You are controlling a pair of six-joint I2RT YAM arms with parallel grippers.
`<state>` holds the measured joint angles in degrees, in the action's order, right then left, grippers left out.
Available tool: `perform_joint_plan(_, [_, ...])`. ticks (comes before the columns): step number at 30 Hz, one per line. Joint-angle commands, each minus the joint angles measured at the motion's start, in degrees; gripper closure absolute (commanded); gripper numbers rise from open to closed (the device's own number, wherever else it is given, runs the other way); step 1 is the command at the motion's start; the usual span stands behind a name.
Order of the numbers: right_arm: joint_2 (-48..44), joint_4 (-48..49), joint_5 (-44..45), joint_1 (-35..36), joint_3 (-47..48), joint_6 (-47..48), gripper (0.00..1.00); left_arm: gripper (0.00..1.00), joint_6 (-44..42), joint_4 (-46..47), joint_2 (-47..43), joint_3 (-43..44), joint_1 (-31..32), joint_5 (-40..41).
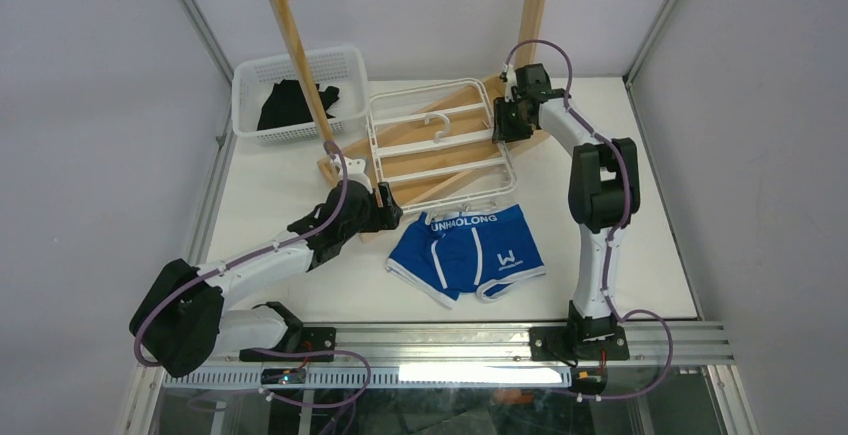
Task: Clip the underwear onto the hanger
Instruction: Open the clamp at the hanger.
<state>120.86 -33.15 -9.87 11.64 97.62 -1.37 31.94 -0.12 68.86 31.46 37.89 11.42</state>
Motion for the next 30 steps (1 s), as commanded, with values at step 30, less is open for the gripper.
perform_joint_plan(30, [-36.07, 21.37, 2.15, -0.1, -31.78, -22.03, 1.0, 0.31, -2.4, 4.02, -0.03, 2.76, 0.24, -6.38])
